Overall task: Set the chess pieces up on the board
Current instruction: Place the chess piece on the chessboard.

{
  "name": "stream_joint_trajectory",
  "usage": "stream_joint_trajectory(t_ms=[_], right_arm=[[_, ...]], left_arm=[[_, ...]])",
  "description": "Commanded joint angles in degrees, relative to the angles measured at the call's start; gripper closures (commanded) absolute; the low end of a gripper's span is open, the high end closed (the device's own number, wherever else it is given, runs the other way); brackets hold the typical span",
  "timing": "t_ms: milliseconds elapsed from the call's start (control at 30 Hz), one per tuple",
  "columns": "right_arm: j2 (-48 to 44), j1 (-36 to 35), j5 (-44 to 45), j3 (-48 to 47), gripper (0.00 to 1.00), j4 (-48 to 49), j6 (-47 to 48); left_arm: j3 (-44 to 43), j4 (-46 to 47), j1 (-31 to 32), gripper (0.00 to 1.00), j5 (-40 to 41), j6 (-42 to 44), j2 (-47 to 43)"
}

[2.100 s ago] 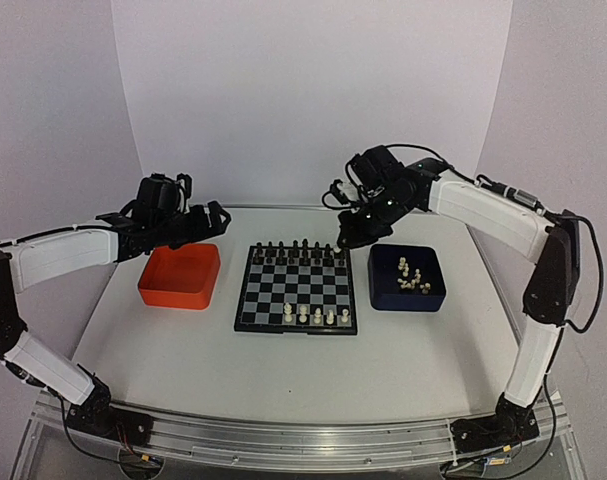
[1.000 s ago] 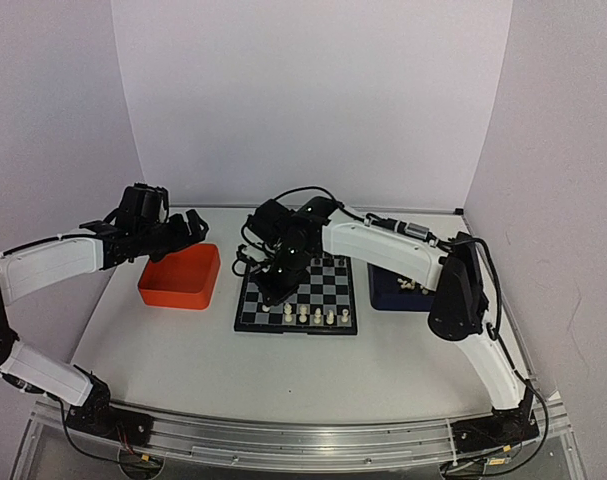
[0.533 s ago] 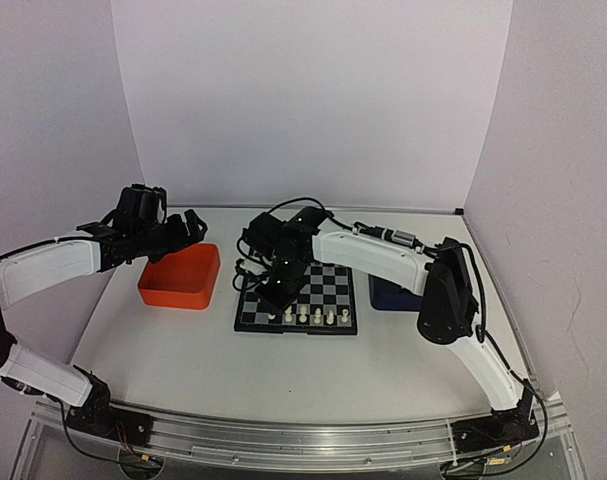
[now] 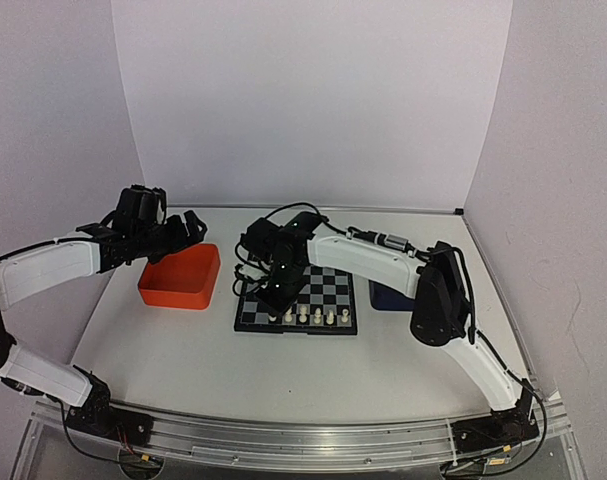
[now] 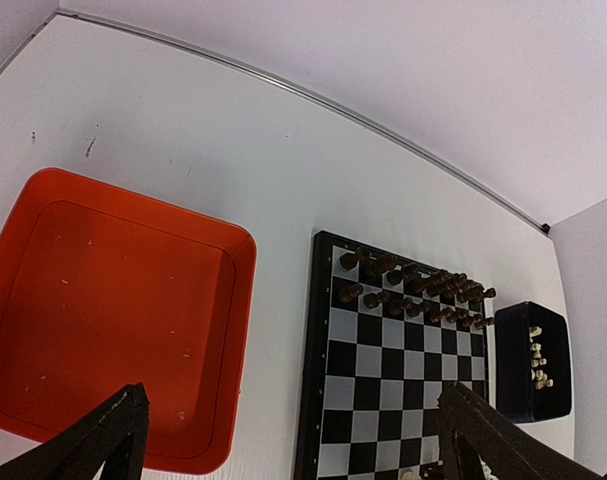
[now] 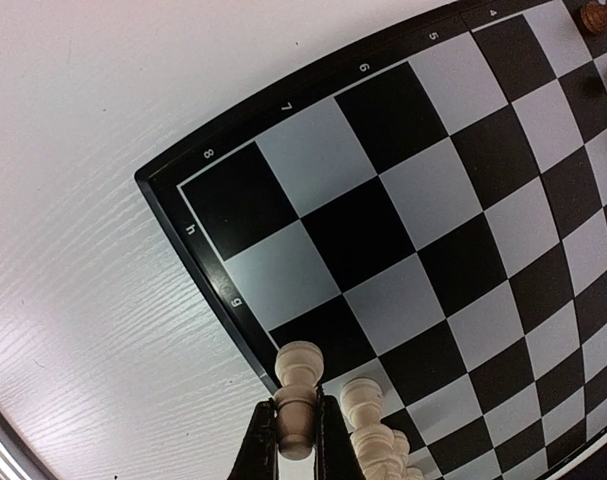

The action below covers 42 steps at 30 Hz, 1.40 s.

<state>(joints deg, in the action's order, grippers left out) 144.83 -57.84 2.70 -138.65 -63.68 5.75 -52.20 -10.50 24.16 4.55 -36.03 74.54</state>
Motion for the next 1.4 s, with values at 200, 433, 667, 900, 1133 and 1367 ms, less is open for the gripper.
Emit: stream_joint_trajectory(t_ms=[200,433,667,900,1133,1367], right_arm=[[1.8,-0.1,1.7,-3.2,1.00,-0.8,1.8],[2.3,-0.1,2.6,-3.6,1.00,-0.8,2.5],[2.7,-0.1,2.9,-3.8,1.00,-0.9,2.9],[3.0,-0.1,3.0,-3.8,1.00,-0.9,3.3],[3.2,-0.2,3.3,-3.8,1.00,-0.9,3.5],[3.6,-0.2,3.0,-3.8,1.00,-0.8,3.6]], left_arm=[[0.4,1.2,-0.3,0.00,-0.5,0.1,-1.8],[0.0,1.2,-0.3,0.00,-0.7,0.4,-1.5],[-0.1,1.4,-0.3,0.00,-0.9,0.6,-1.3],[-0.3,1.3,-0.3,0.00,-1.0,0.6,-1.1],[-0.3,1.5,-0.3,0.00,-1.0,0.6,-0.9],[-0.3,1.5,-0.3,0.00,-0.9,0.5,-0.7]])
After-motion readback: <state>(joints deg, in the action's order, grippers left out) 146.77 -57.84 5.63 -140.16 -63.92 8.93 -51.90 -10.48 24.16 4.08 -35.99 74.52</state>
